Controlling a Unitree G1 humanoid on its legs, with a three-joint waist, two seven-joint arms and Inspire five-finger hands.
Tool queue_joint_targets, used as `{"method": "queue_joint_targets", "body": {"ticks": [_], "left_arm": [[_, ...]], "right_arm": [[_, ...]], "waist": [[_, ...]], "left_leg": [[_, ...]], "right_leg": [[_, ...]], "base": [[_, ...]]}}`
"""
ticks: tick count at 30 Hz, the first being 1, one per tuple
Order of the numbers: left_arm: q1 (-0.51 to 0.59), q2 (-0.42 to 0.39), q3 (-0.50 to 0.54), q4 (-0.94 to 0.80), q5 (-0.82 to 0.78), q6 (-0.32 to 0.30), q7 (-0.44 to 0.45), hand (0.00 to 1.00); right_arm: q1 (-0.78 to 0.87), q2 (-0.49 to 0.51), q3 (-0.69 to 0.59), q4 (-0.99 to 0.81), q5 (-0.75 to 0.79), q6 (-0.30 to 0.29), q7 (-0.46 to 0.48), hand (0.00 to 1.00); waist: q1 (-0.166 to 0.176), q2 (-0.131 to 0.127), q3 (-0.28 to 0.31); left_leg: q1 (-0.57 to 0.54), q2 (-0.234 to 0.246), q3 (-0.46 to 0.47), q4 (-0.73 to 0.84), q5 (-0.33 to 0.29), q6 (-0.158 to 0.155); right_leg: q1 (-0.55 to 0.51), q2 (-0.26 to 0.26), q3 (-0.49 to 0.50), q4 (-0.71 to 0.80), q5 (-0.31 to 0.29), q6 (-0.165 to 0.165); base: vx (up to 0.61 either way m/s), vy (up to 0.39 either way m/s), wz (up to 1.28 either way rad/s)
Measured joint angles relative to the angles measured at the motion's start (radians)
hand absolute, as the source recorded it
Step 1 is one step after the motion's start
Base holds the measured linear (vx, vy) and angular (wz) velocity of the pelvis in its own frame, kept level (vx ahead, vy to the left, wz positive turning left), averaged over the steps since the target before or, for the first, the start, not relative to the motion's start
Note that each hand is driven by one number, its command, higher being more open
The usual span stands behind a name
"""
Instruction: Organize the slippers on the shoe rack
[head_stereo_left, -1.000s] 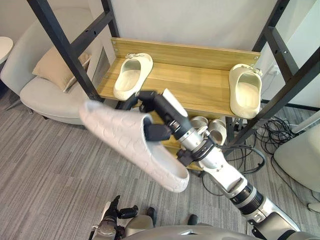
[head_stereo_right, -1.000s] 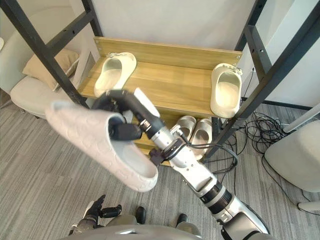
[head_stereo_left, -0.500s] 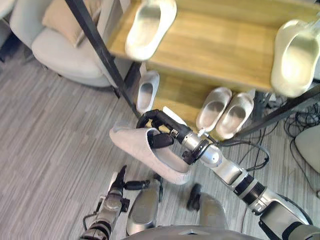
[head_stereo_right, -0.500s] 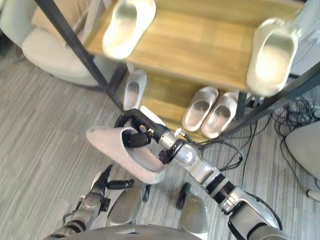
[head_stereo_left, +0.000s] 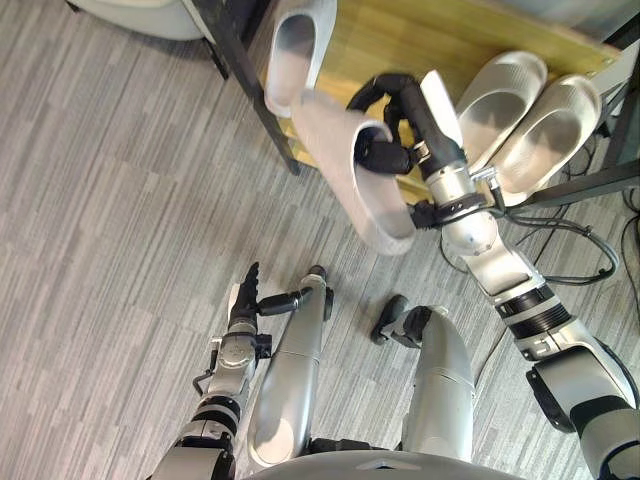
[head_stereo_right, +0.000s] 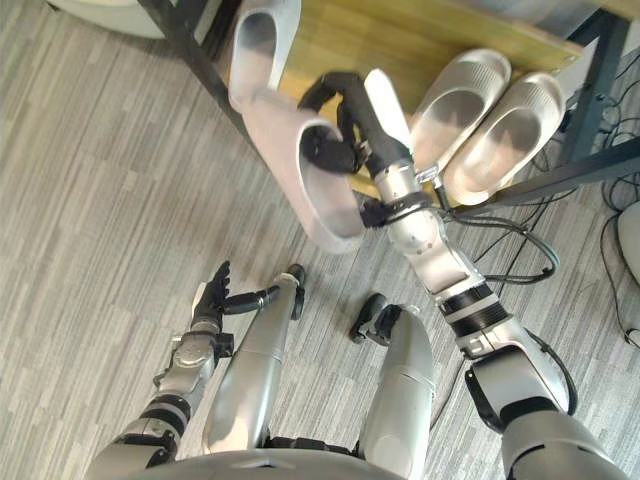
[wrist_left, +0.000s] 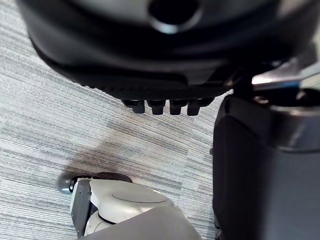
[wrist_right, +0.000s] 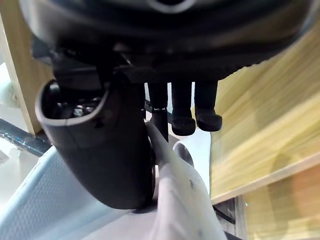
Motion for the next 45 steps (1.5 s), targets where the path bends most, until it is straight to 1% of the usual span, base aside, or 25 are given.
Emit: {"method": "queue_joint_targets", "body": {"ticks": [2, 7, 9, 10, 13, 16, 17, 18, 20, 24, 27, 29, 31, 37, 38, 45], "left_arm": [[-0.001, -0.018, 0.018, -0.018, -0.004, 0.0, 0.0, 1.0], [-0.005, -0.027, 0.033, -0.047, -0.009, 0.0, 0.002, 1.0], [-0.016, -0.029, 0.034, -0.048, -0.018, 0.0, 0.015, 1.0], [-0.016, -0.029, 0.034, -0.048, -0.019, 0.0, 0.015, 1.0], [-0.031, -0.03, 0.033, -0.047, -0.02, 0.001, 0.037, 1.0], [-0.042, -0.032, 0.033, -0.046, -0.027, 0.002, 0.057, 1.0], [-0.051, -0.047, 0.026, -0.044, -0.041, 0.004, 0.08, 1.0], [-0.053, -0.05, 0.024, -0.044, -0.045, 0.004, 0.081, 1.0], [-0.053, -0.055, 0.022, -0.044, -0.048, 0.004, 0.089, 1.0], [-0.053, -0.061, 0.021, -0.042, -0.048, 0.004, 0.098, 1.0], [-0.058, -0.064, 0.013, -0.037, -0.048, 0.005, 0.112, 1.0], [-0.075, -0.07, 0.012, -0.013, -0.05, 0.006, 0.115, 1.0], [-0.079, -0.071, 0.012, -0.007, -0.054, 0.006, 0.118, 1.0], [-0.08, -0.07, 0.013, -0.001, -0.056, 0.012, 0.127, 1.0], [-0.081, -0.069, 0.013, -0.001, -0.056, 0.022, 0.131, 1.0], [-0.081, -0.06, 0.014, 0.017, -0.056, 0.029, 0.135, 1.0]], "right_arm": [[-0.029, 0.001, -0.011, 0.0, -0.028, 0.019, -0.029, 0.0], [-0.105, 0.017, -0.049, 0.011, -0.055, 0.049, -0.078, 0.0], [-0.178, 0.026, -0.054, 0.065, -0.062, 0.064, -0.109, 0.0], [-0.18, 0.026, -0.054, 0.066, -0.063, 0.064, -0.11, 0.0], [-0.26, 0.055, -0.08, 0.153, -0.077, 0.094, -0.136, 0.0], [-0.325, 0.085, -0.092, 0.25, -0.077, 0.121, -0.165, 0.0], [-0.407, 0.143, -0.096, 0.421, -0.074, 0.168, -0.186, 0.0], [-0.423, 0.145, -0.102, 0.452, -0.074, 0.172, -0.188, 1.0], [-0.442, 0.152, -0.129, 0.485, -0.073, 0.175, -0.195, 1.0], [-0.477, 0.157, -0.141, 0.532, -0.073, 0.177, -0.208, 1.0], [-0.5, 0.175, -0.188, 0.581, -0.068, 0.197, -0.257, 1.0], [-0.503, 0.181, -0.221, 0.604, -0.052, 0.215, -0.285, 1.0], [-0.504, 0.192, -0.235, 0.609, -0.051, 0.215, -0.29, 1.0], [-0.504, 0.207, -0.27, 0.607, -0.049, 0.215, -0.327, 1.0], [-0.503, 0.219, -0.29, 0.601, -0.049, 0.215, -0.335, 1.0], [-0.458, 0.23, -0.287, 0.509, -0.055, 0.215, -0.34, 1.0]], "waist": [[0.008, -0.002, 0.003], [0.01, -0.007, 0.006], [0.009, -0.008, 0.006], [0.009, -0.009, 0.006], [0.012, -0.019, 0.012], [0.015, -0.02, 0.013], [0.034, -0.022, 0.014], [0.038, -0.022, 0.014], [0.039, -0.022, 0.014], [0.038, -0.022, 0.013], [0.039, -0.022, 0.012], [0.047, -0.024, 0.011], [0.048, -0.025, 0.011], [0.044, -0.025, 0.009], [0.042, -0.025, 0.009], [0.036, -0.028, 0.003]], "left_leg": [[-0.028, 0.0, -0.003, 0.013, -0.001, -0.003], [-0.079, 0.001, -0.012, 0.028, 0.002, -0.011], [-0.099, 0.0, -0.021, 0.035, 0.002, -0.014], [-0.099, 0.0, -0.021, 0.035, 0.002, -0.014], [-0.113, -0.006, -0.025, 0.043, 0.001, -0.017], [-0.135, -0.01, -0.036, 0.059, -0.001, -0.021], [-0.146, -0.016, -0.052, 0.059, -0.001, -0.028], [-0.15, -0.021, -0.057, 0.059, 0.0, -0.031], [-0.154, -0.029, -0.063, 0.061, 0.001, -0.034], [-0.155, -0.029, -0.065, 0.062, 0.001, -0.036], [-0.157, -0.04, -0.08, 0.057, 0.005, -0.043], [-0.159, -0.046, -0.085, 0.055, 0.007, -0.046], [-0.159, -0.046, -0.085, 0.054, 0.007, -0.047], [-0.151, -0.044, -0.082, 0.051, 0.009, -0.05], [-0.145, -0.042, -0.078, 0.05, 0.009, -0.05], [-0.124, -0.033, -0.058, 0.03, 0.01, -0.049]], "right_leg": [[-0.027, -0.005, -0.004, 0.02, -0.009, -0.004], [-0.07, -0.015, -0.02, 0.044, -0.021, -0.013], [-0.08, -0.016, -0.031, 0.049, -0.025, -0.013], [-0.08, -0.016, -0.032, 0.049, -0.025, -0.013], [-0.091, -0.027, -0.038, 0.063, -0.034, -0.012], [-0.1, -0.031, -0.051, 0.075, -0.042, -0.016], [-0.101, -0.034, -0.067, 0.079, -0.05, -0.021], [-0.101, -0.039, -0.073, 0.083, -0.054, -0.025], [-0.101, -0.047, -0.082, 0.091, -0.061, -0.029], [-0.101, -0.048, -0.084, 0.092, -0.062, -0.029], [-0.093, -0.057, -0.102, 0.092, -0.07, -0.026], [-0.092, -0.062, -0.108, 0.097, -0.074, -0.031], [-0.092, -0.063, -0.108, 0.097, -0.075, -0.031], [-0.091, -0.063, -0.105, 0.099, -0.075, -0.032], [-0.088, -0.063, -0.1, 0.1, -0.075, -0.032], [-0.088, -0.059, -0.082, 0.093, -0.075, -0.033]], "base": [[-0.03, 0.008, 0.07], [0.0, 0.031, 0.08], [0.03, 0.044, 0.05], [0.02, 0.033, 0.08], [0.01, 0.043, 0.09], [0.01, 0.064, 0.1], [0.03, 0.105, 0.24], [0.04, 0.083, 0.27], [0.03, 0.027, 0.17], [0.02, 0.045, 0.02], [0.01, 0.036, 0.15], [0.02, 0.028, 0.14], [0.03, 0.032, 0.03], [0.02, 0.038, -0.01], [0.0, 0.031, -0.04], [0.03, 0.028, -0.05]]}}
